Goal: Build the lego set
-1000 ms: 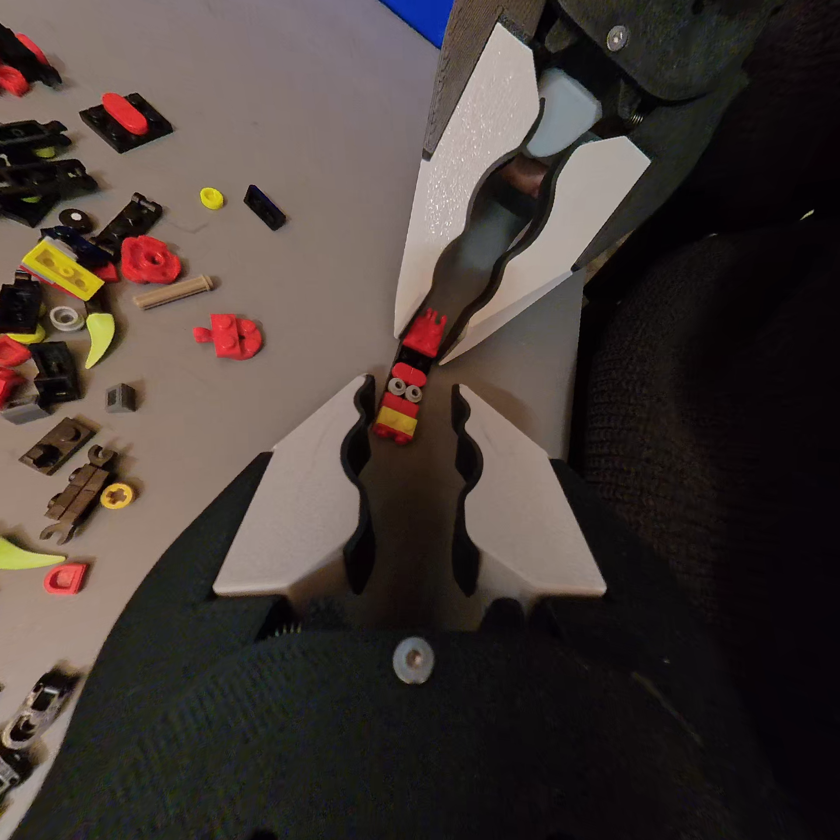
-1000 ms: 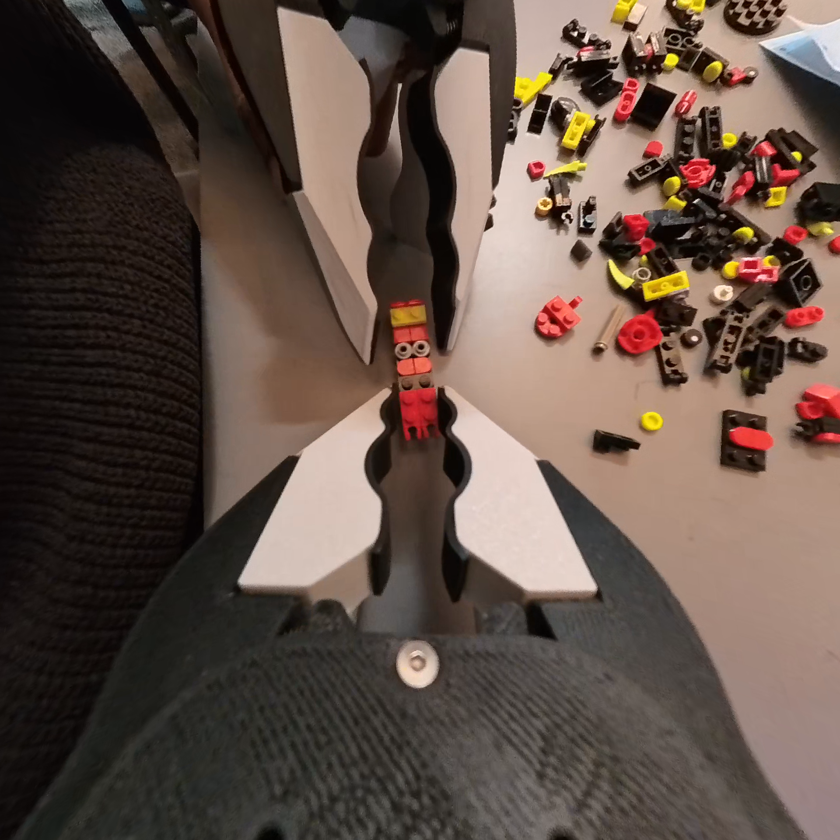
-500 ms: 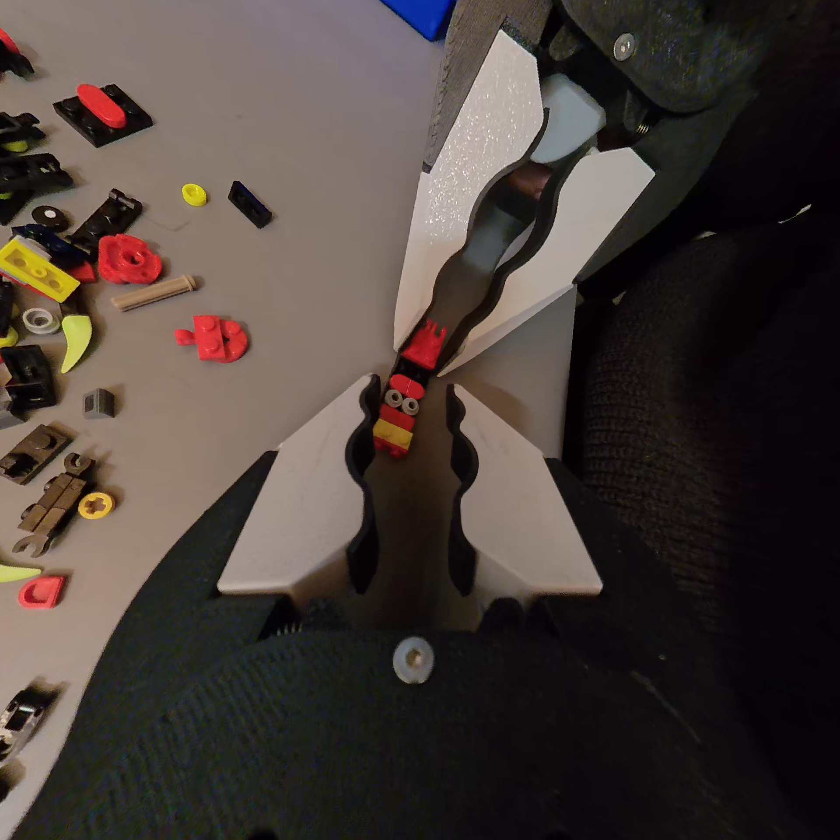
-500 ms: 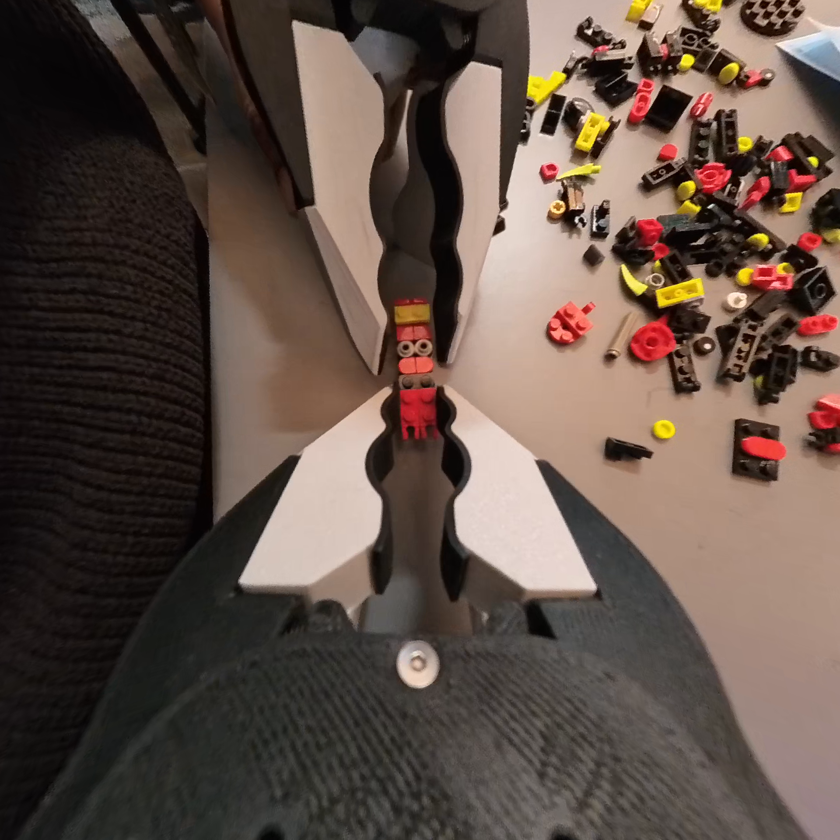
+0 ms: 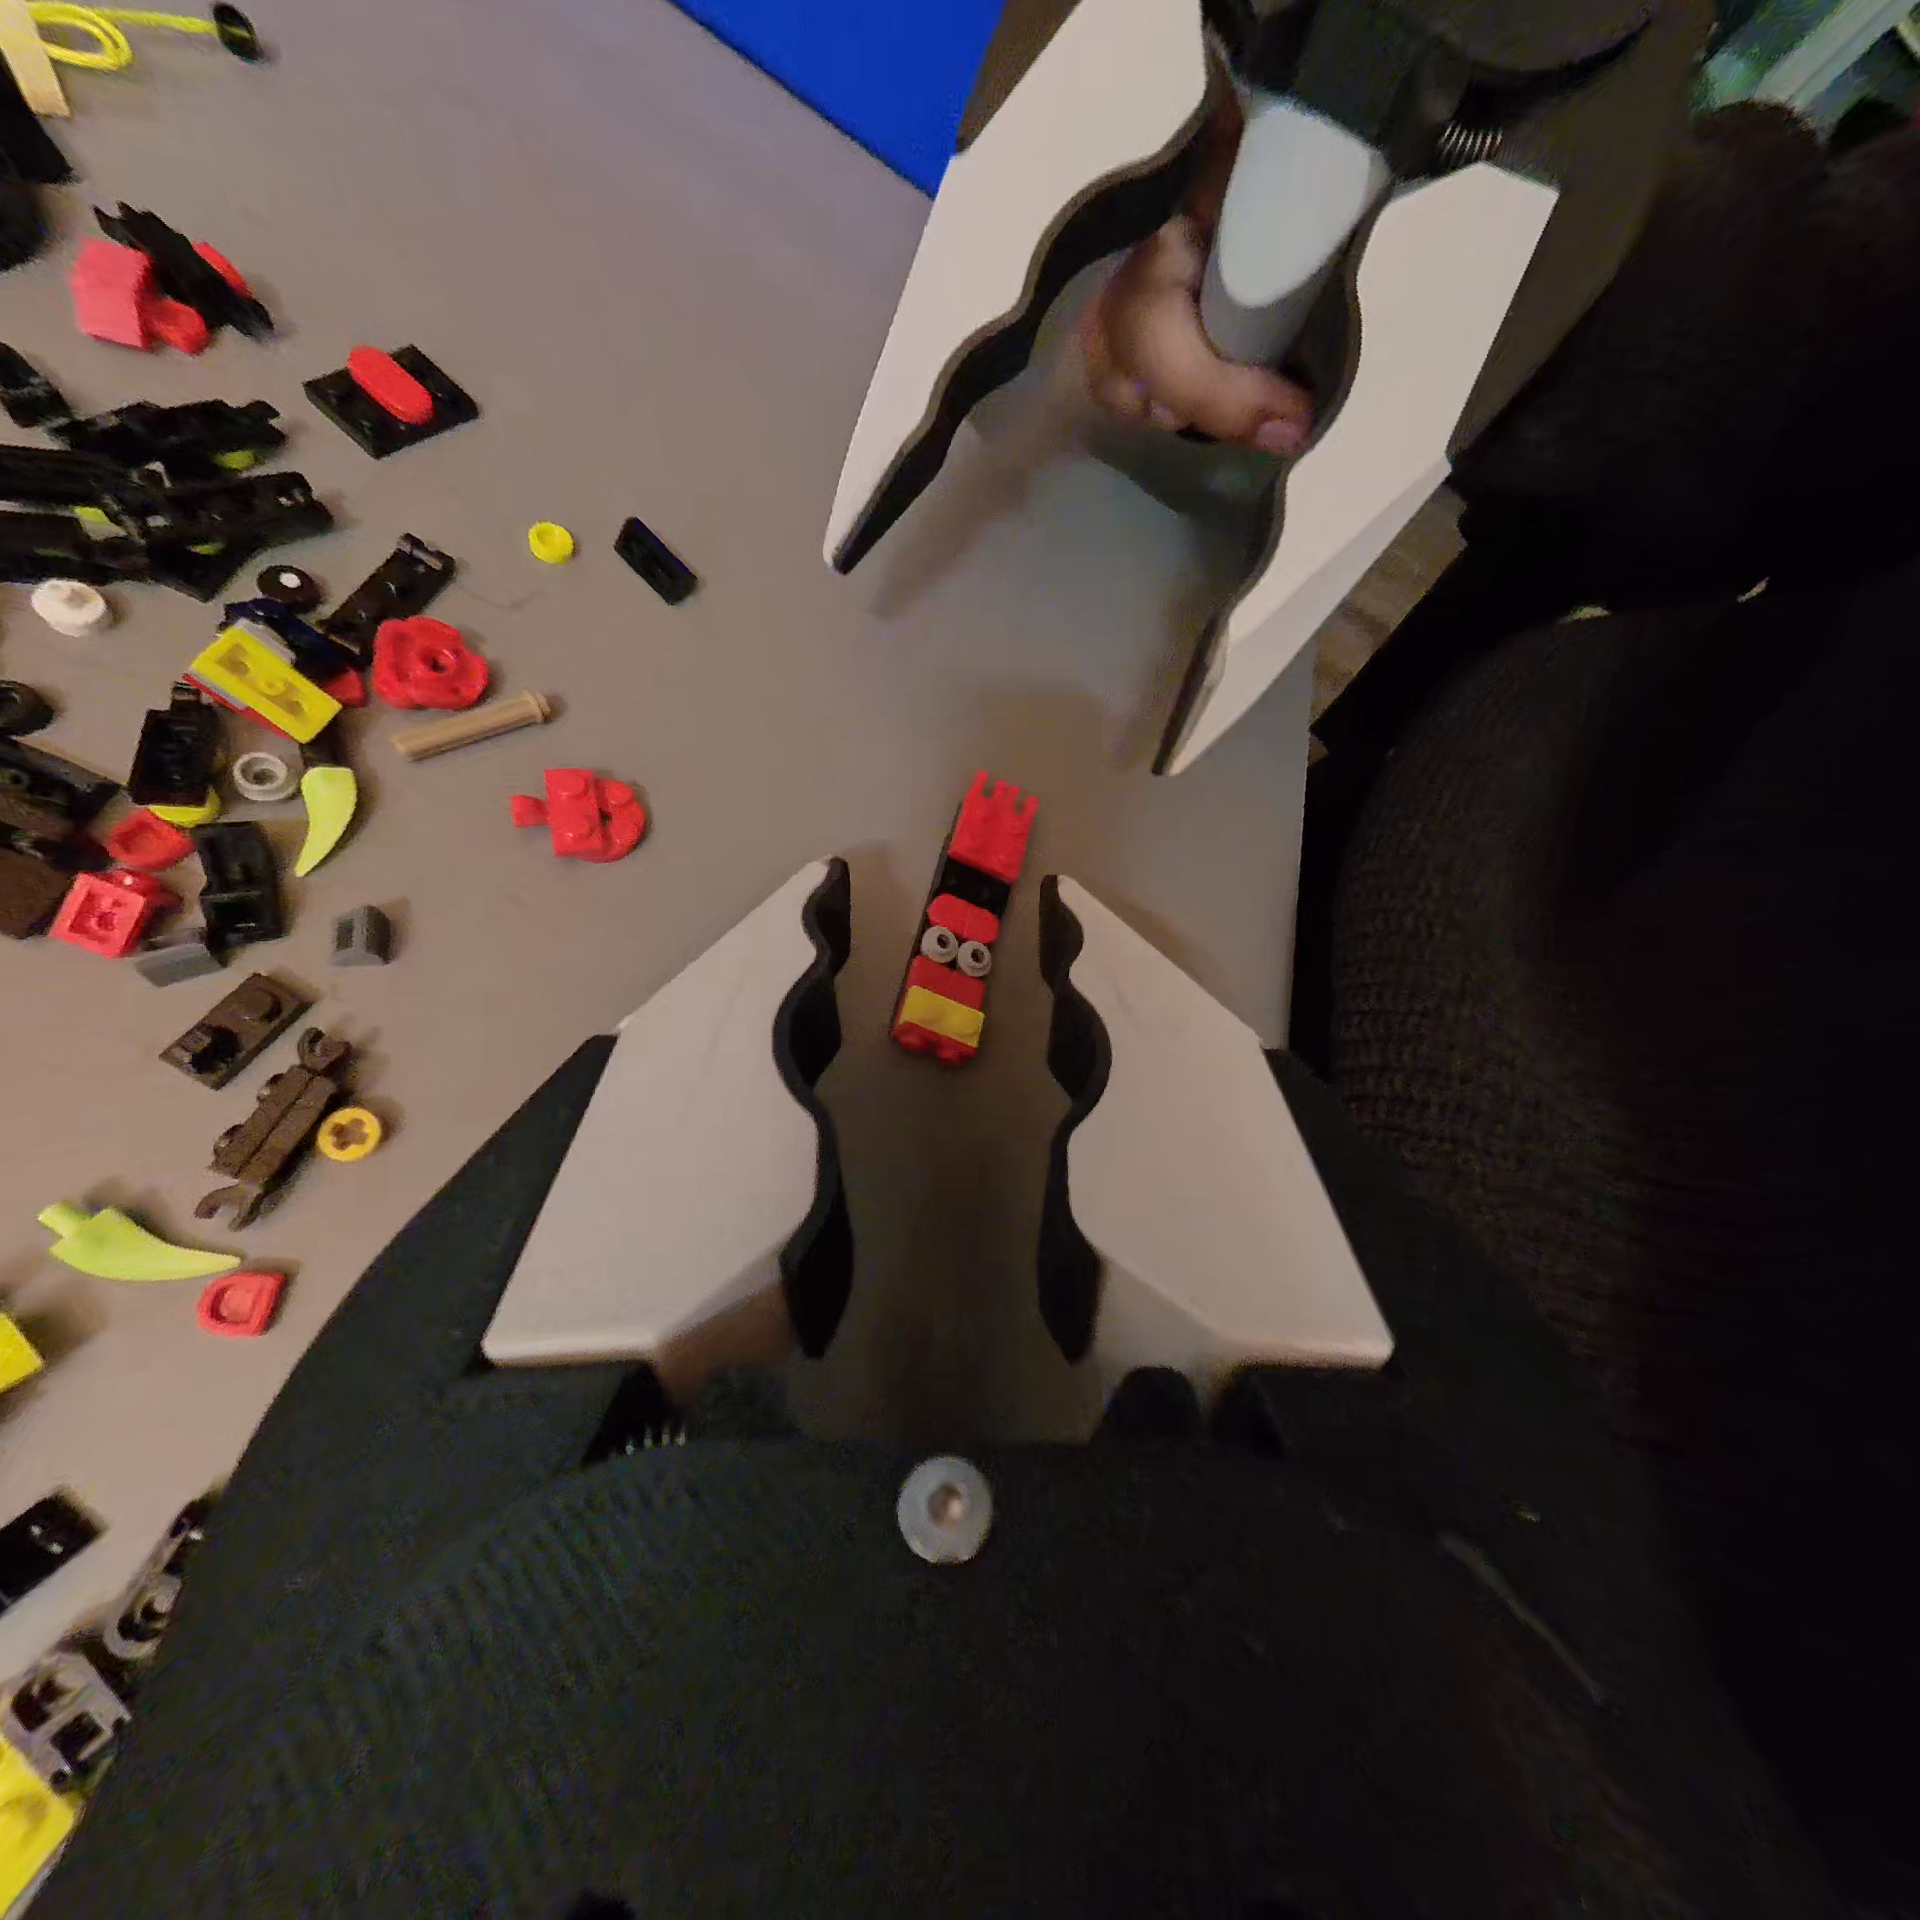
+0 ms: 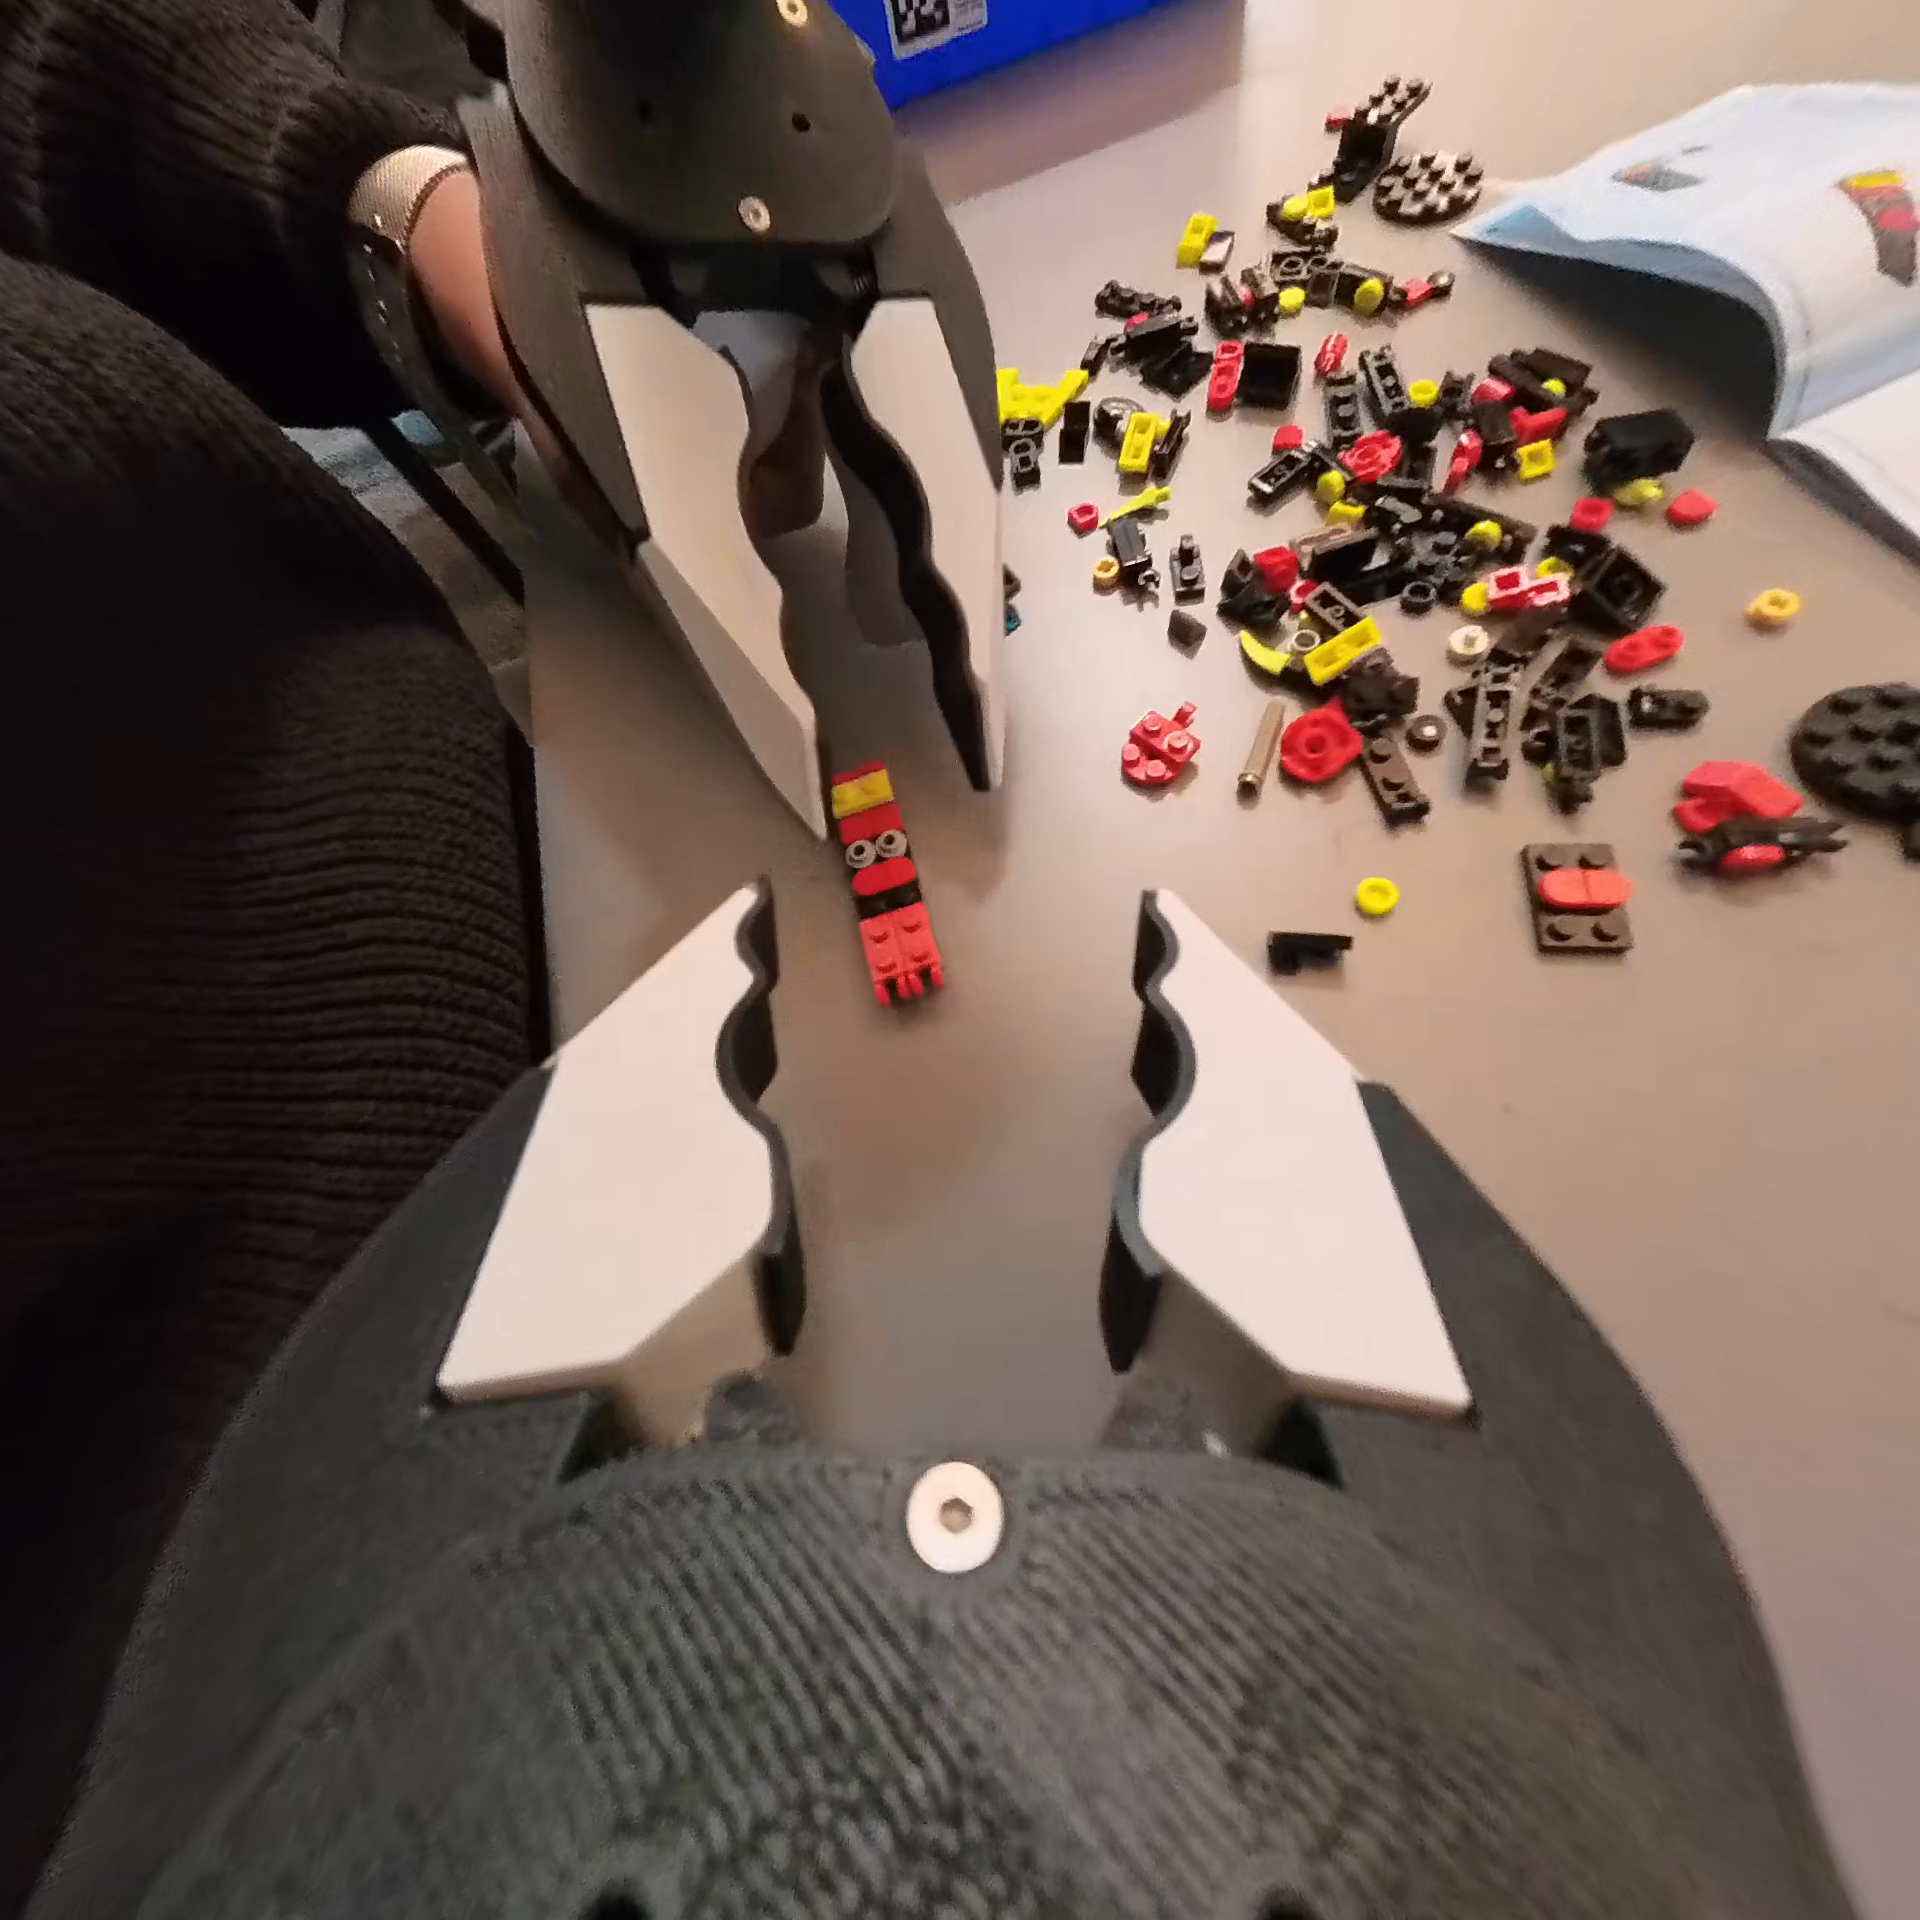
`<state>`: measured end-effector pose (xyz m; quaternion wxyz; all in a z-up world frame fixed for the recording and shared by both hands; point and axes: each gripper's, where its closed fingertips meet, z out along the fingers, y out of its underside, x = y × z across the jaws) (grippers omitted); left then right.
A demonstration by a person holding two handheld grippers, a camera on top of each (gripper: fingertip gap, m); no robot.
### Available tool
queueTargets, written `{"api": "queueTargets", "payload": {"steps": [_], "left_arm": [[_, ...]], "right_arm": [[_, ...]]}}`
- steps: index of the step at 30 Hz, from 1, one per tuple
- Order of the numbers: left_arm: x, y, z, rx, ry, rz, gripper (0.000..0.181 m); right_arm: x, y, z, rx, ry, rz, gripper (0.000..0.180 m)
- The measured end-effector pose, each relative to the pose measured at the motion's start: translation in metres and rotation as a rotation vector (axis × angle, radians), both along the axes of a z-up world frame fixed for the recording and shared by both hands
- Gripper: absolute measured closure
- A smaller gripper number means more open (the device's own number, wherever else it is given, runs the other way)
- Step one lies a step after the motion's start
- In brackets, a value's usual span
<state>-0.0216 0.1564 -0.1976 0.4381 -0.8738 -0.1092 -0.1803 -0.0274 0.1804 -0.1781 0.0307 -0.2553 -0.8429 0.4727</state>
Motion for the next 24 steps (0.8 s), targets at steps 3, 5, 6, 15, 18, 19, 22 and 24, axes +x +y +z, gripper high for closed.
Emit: {"api": "queueTargets", "payload": {"steps": [3,5,6,15,18,19,22,24], "left_arm": [[0.006,-0.001,0.007,0.041,-0.053,-0.035,0.144],[0.012,0.0,0.014,0.082,-0.121,-0.056,0.139],[0.013,0.001,0.017,0.103,-0.147,-0.061,0.134],[-0.002,0.0,0.012,0.091,-0.076,-0.017,0.128],[-0.006,-0.001,0.009,0.079,-0.075,-0.005,0.128],[-0.007,-0.001,0.008,0.076,-0.074,-0.001,0.128],[-0.01,-0.001,0.007,0.072,-0.073,0.012,0.129],[-0.012,-0.001,0.007,0.076,-0.076,0.021,0.129]], "right_arm": [[-0.002,0.003,-0.002,0.043,0.031,-0.011,0.108],[-0.007,0.009,-0.004,0.096,0.08,-0.037,0.109],[-0.011,0.013,-0.007,0.131,0.102,-0.06,0.112],[-0.02,0.025,-0.012,0.181,0.107,-0.116,0.12],[-0.018,0.024,-0.014,0.164,0.075,-0.112,0.122],[-0.018,0.024,-0.014,0.16,0.066,-0.112,0.122],[-0.018,0.024,-0.015,0.153,0.055,-0.111,0.122],[-0.017,0.024,-0.016,0.153,0.049,-0.109,0.123]]}}
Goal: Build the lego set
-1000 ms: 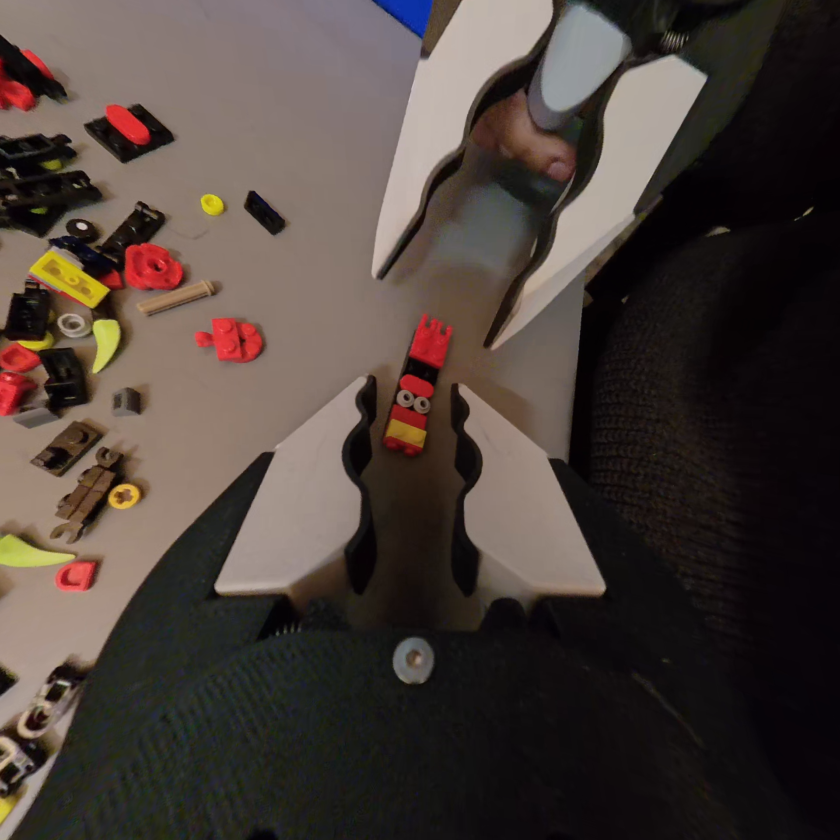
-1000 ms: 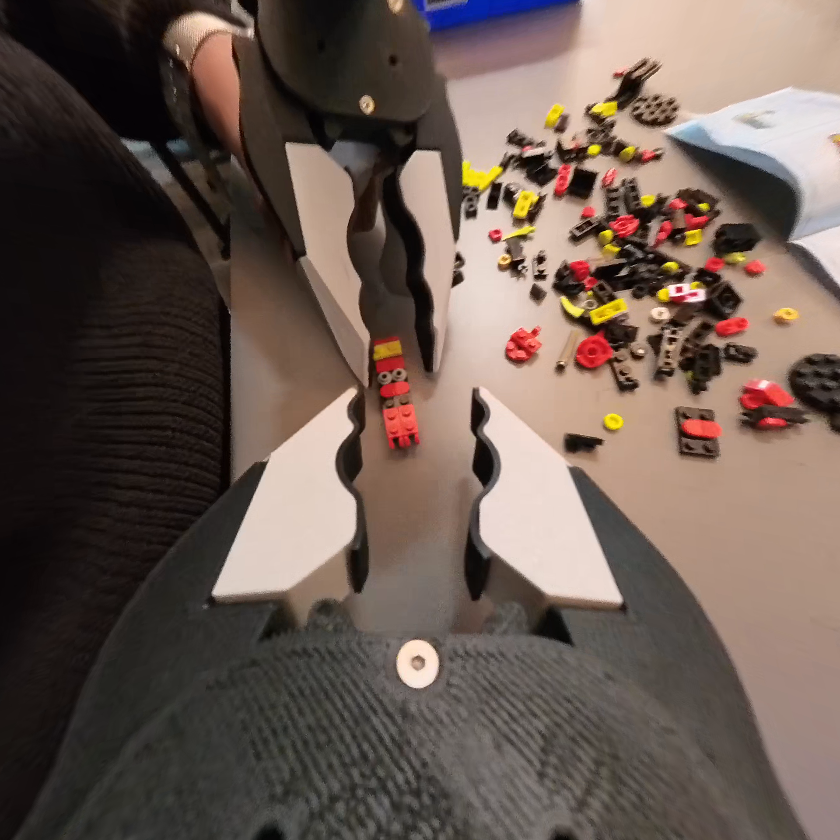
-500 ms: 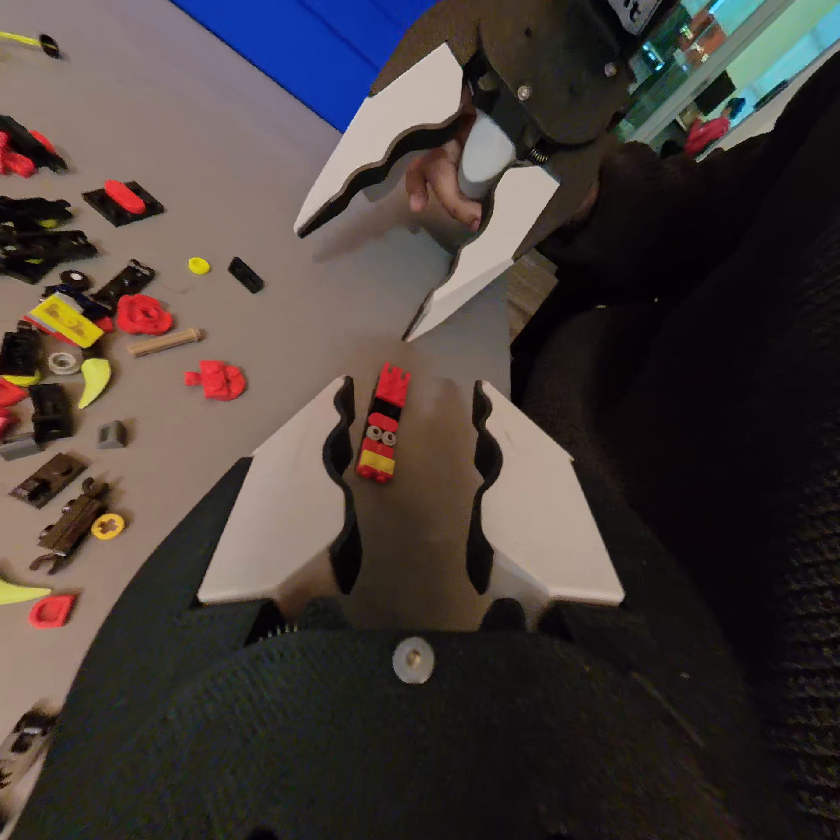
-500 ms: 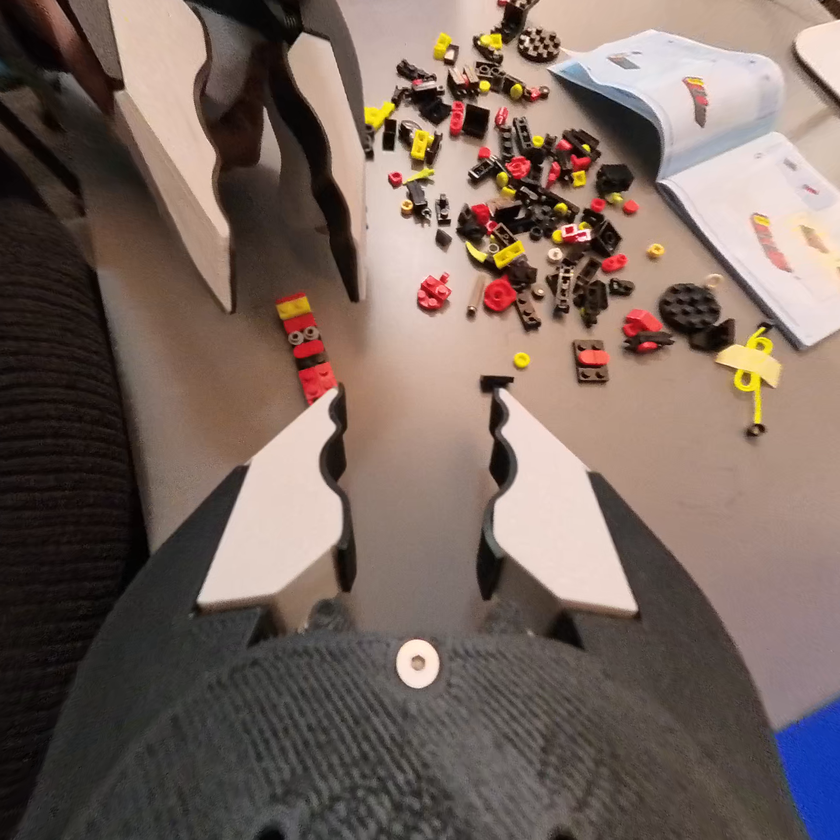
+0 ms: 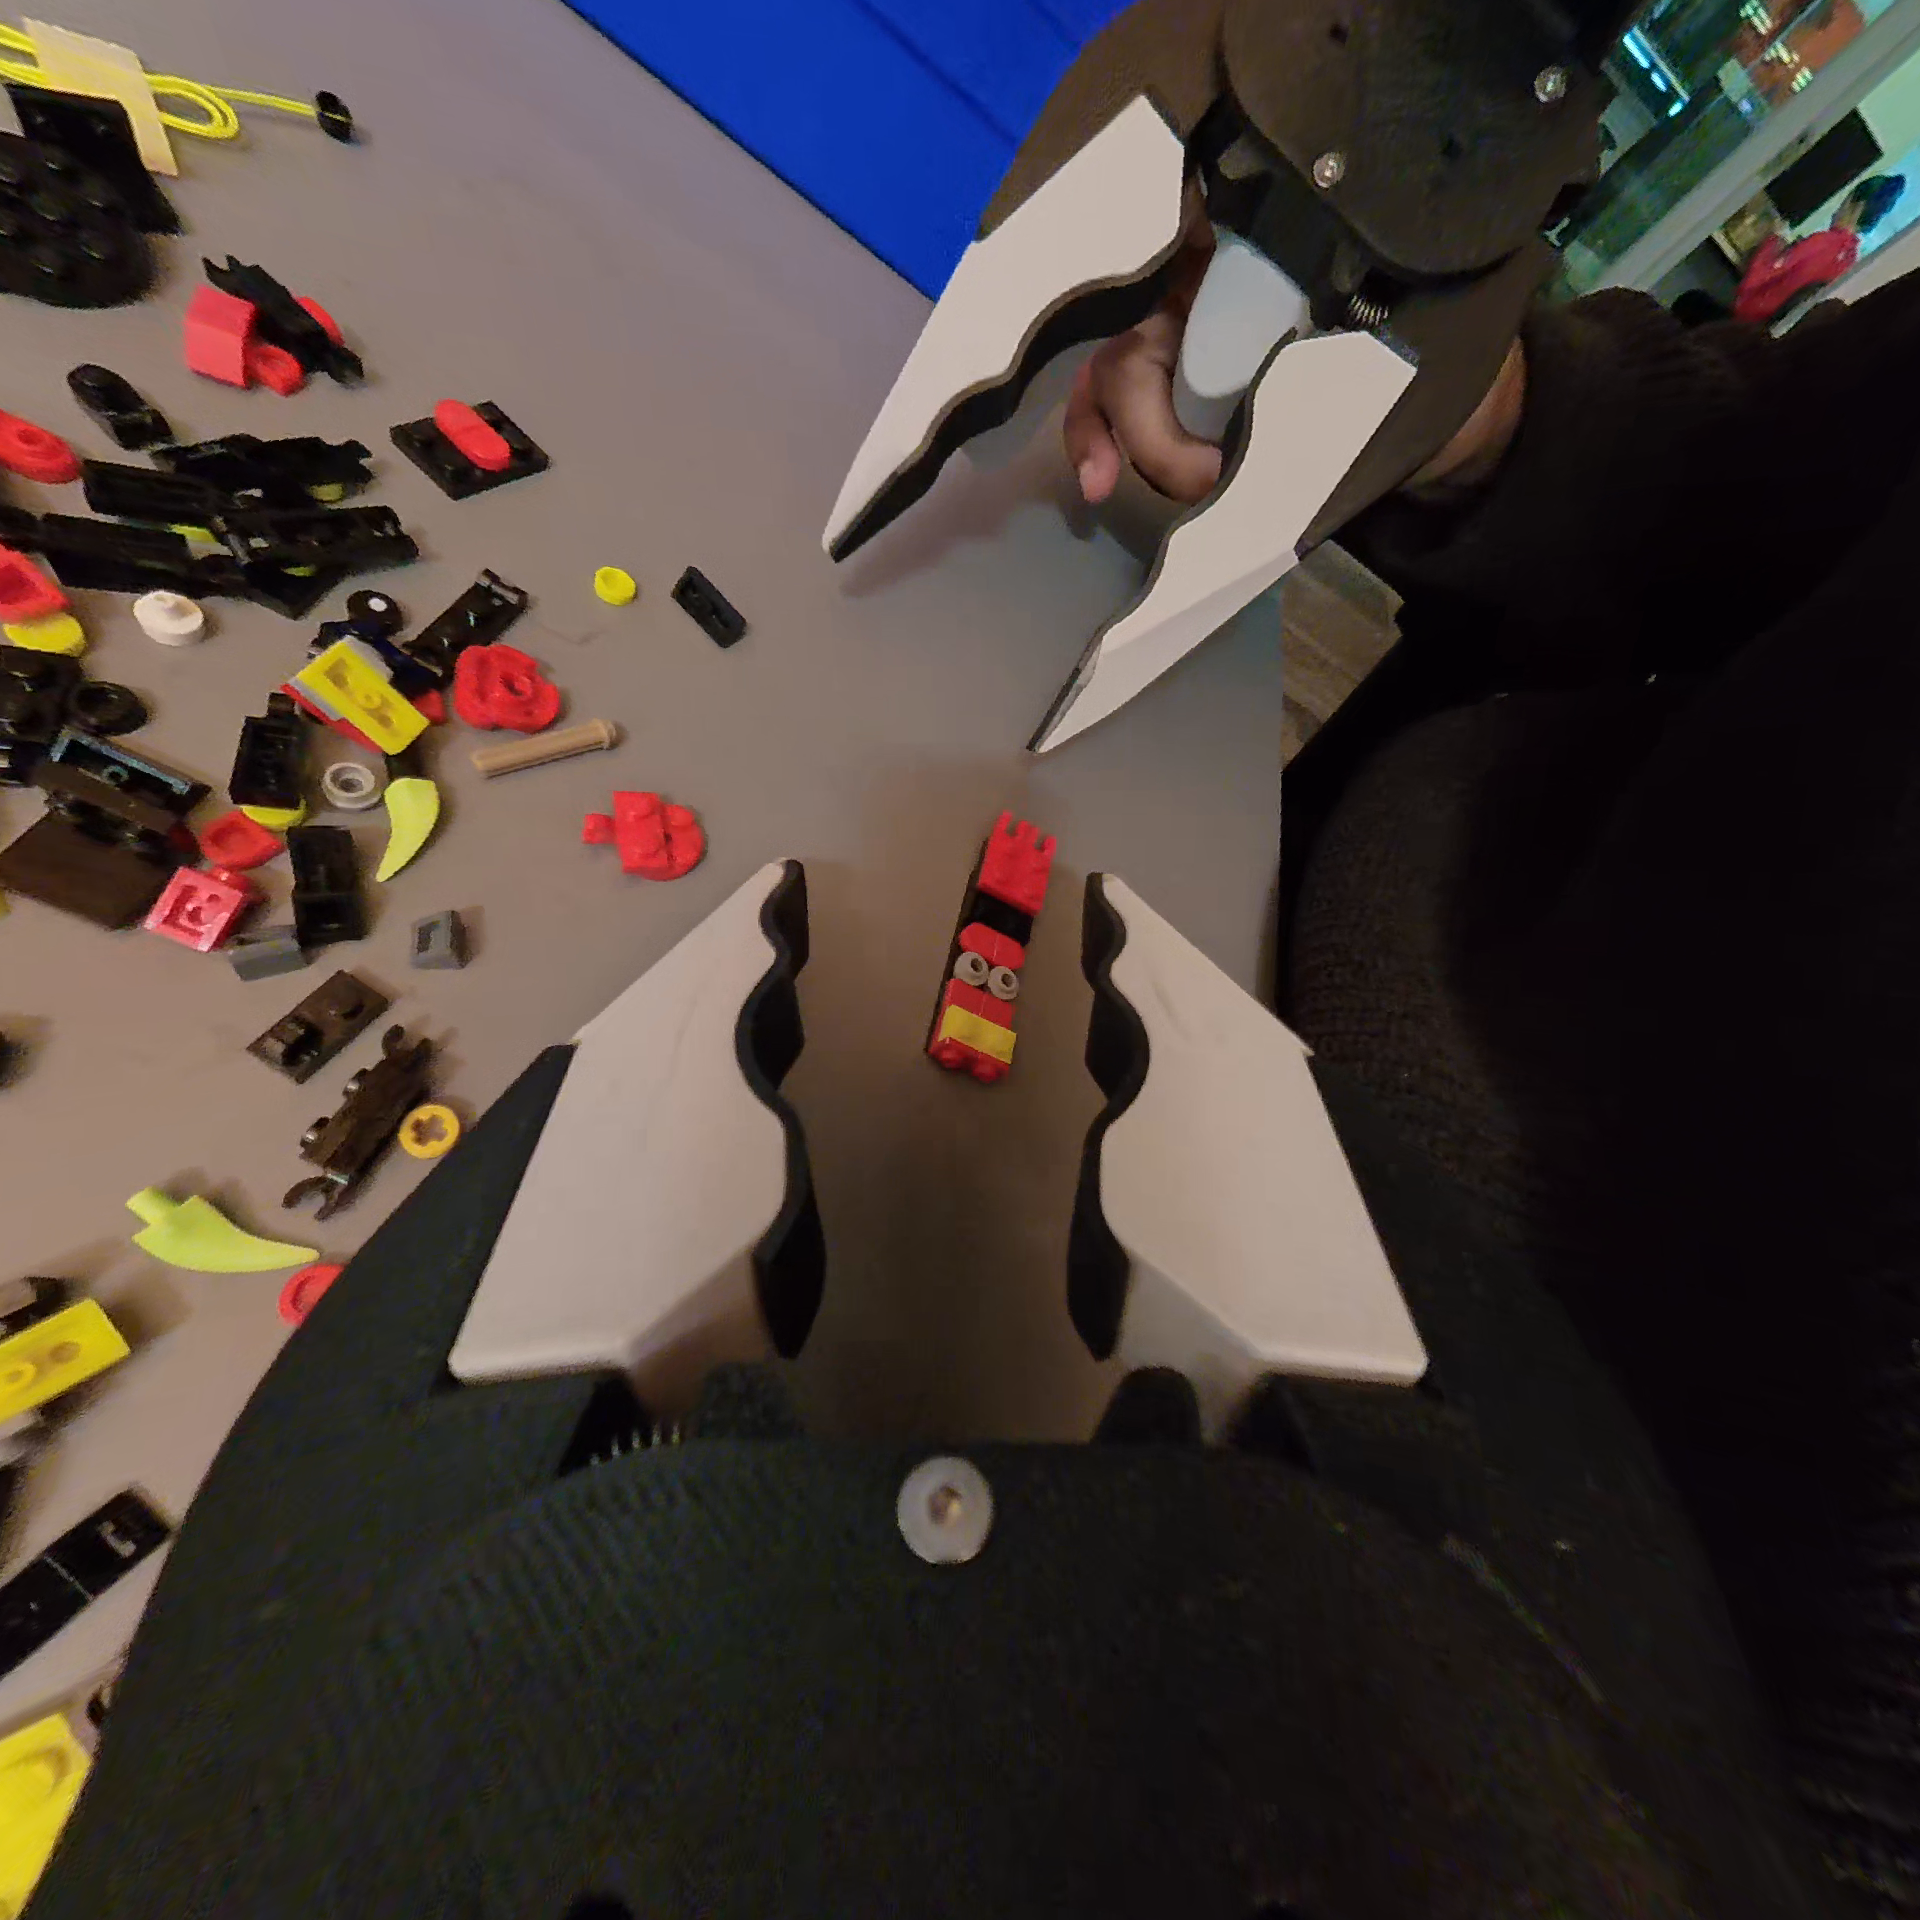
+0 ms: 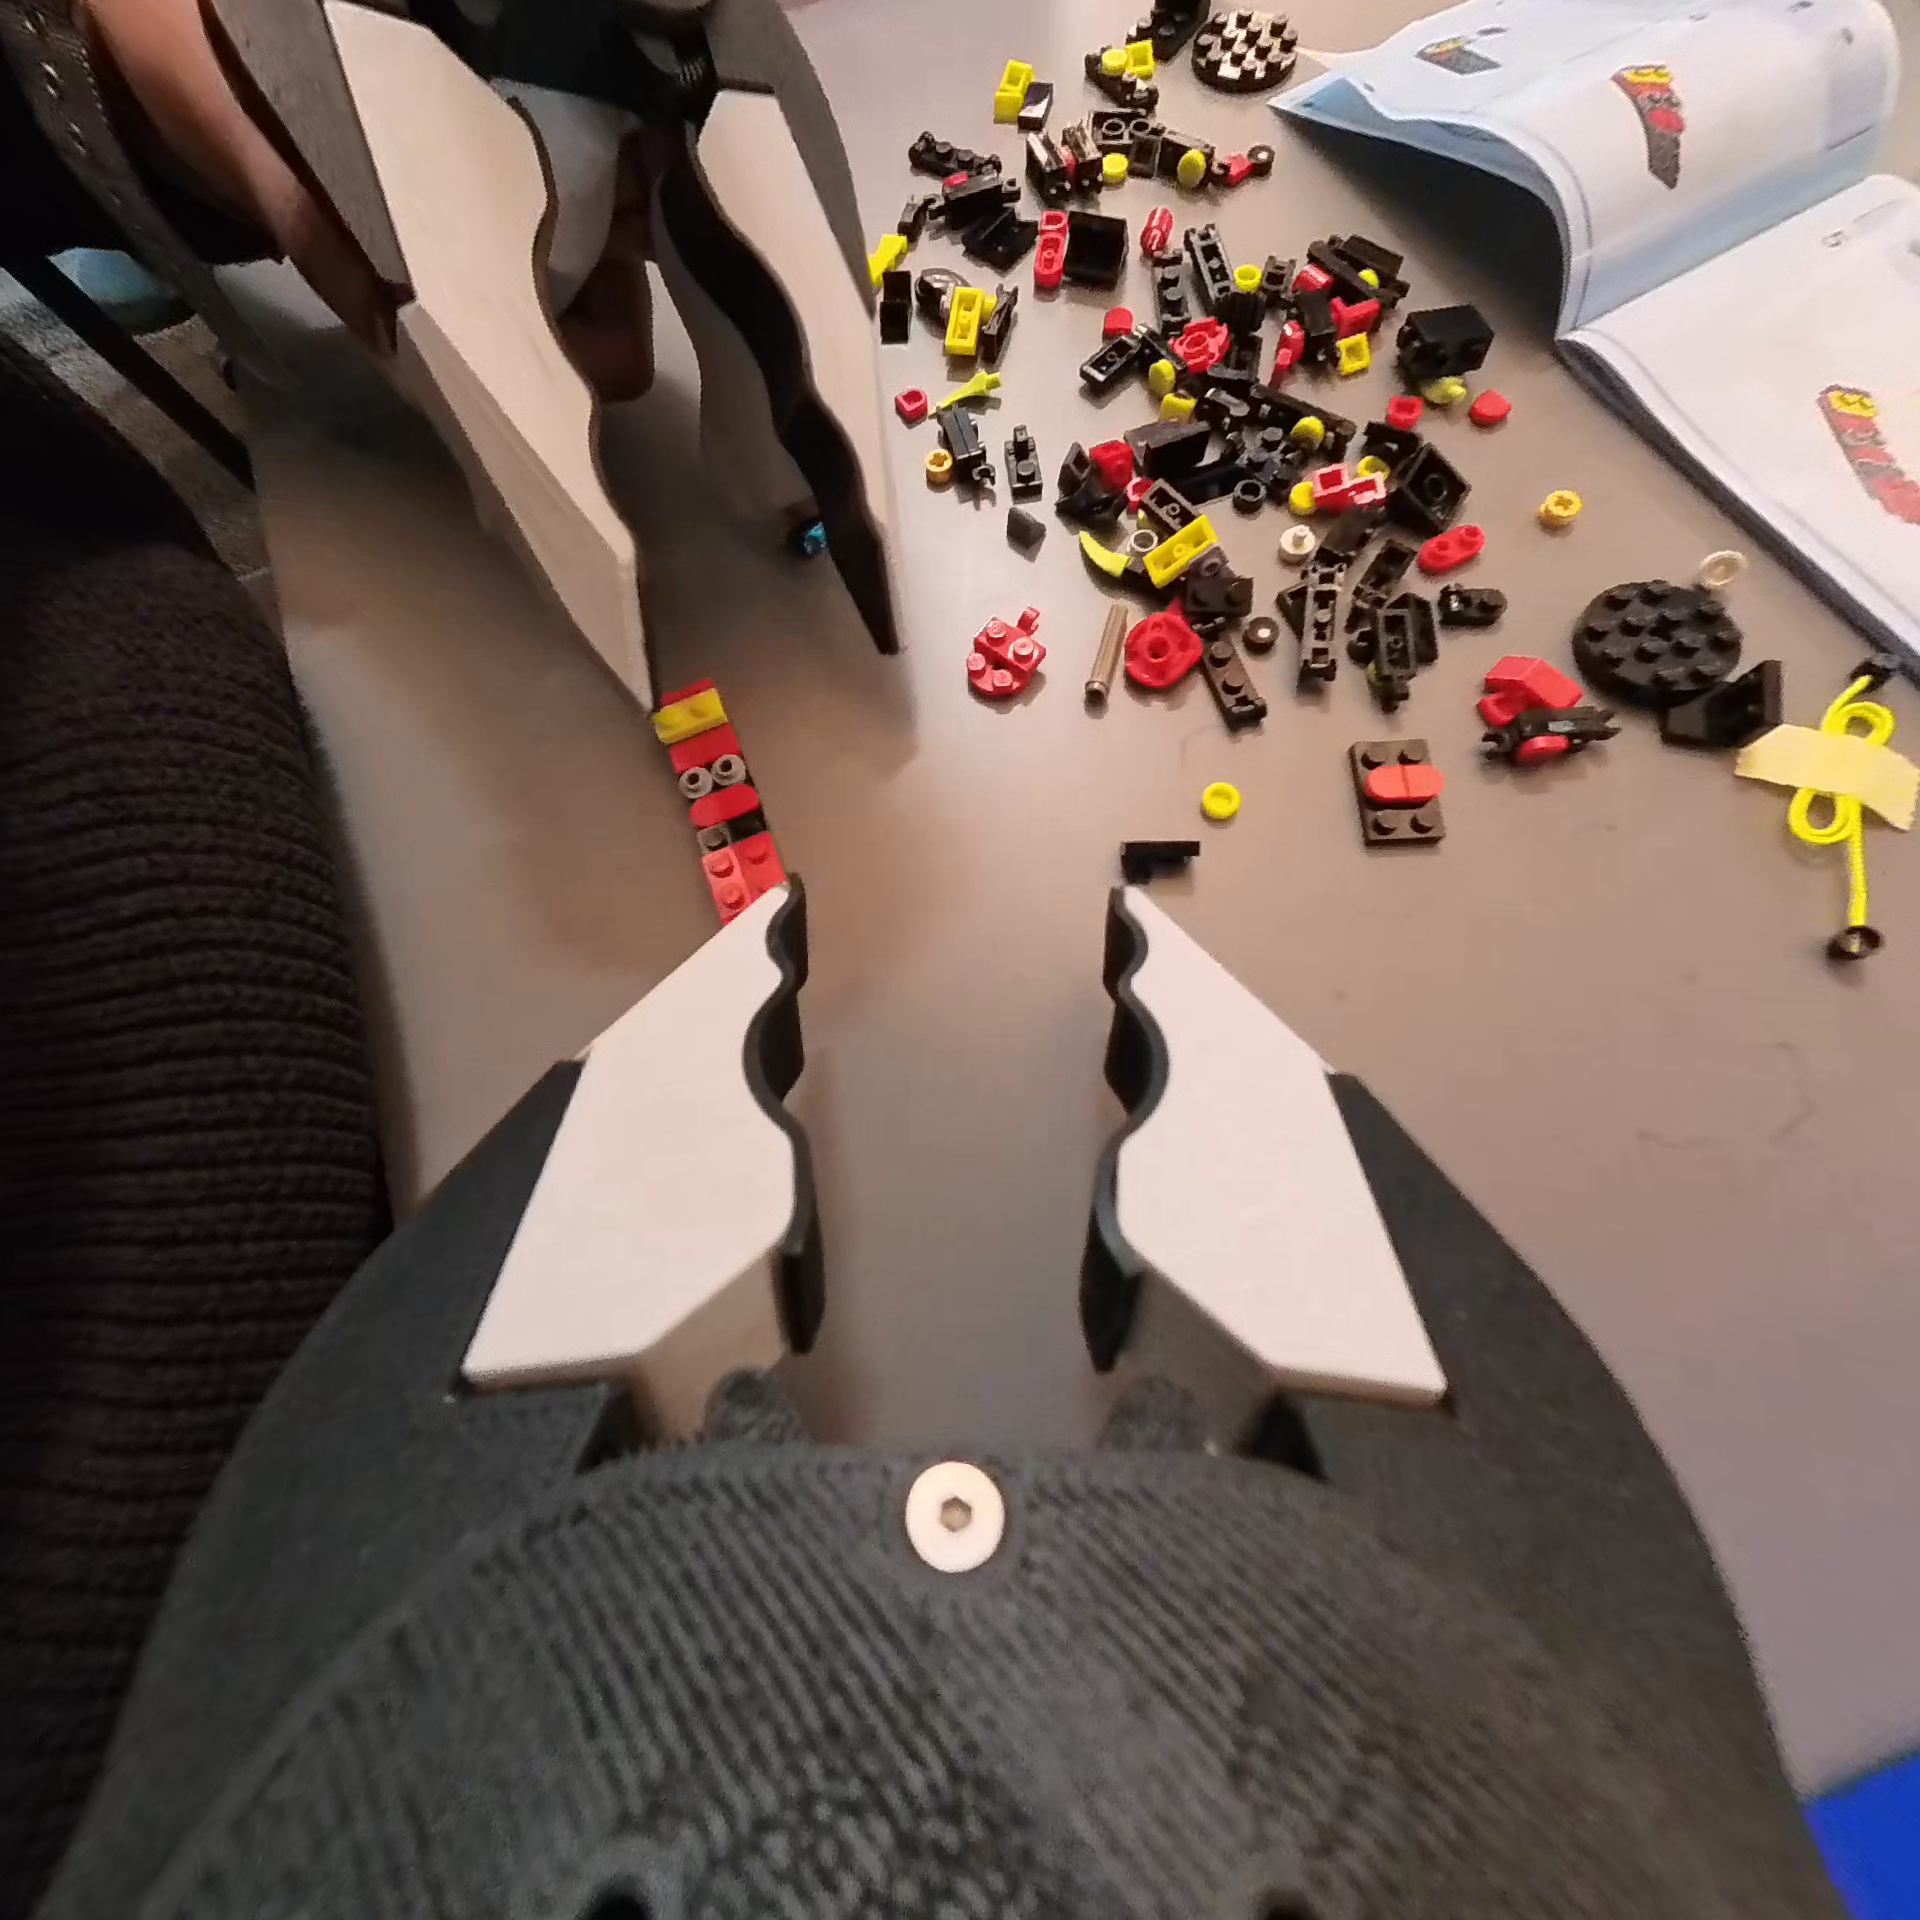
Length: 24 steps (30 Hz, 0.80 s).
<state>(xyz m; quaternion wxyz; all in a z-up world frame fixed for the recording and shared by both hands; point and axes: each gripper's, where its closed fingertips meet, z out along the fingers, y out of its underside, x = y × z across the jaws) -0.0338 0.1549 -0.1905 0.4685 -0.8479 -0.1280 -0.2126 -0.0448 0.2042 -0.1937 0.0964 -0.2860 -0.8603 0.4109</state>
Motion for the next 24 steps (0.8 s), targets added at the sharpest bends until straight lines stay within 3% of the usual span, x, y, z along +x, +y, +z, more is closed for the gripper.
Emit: {"api": "queueTargets", "payload": {"steps": [19,24], "left_arm": [[-0.002,0.001,-0.005,-0.034,0.01,-0.001,0.128],[-0.005,0.0,-0.005,-0.027,-0.004,0.018,0.128]], "right_arm": [[0.003,-0.002,-0.011,0.007,-0.062,0.016,0.125],[-0.007,0.013,-0.021,0.053,-0.084,-0.066,0.131]]}}
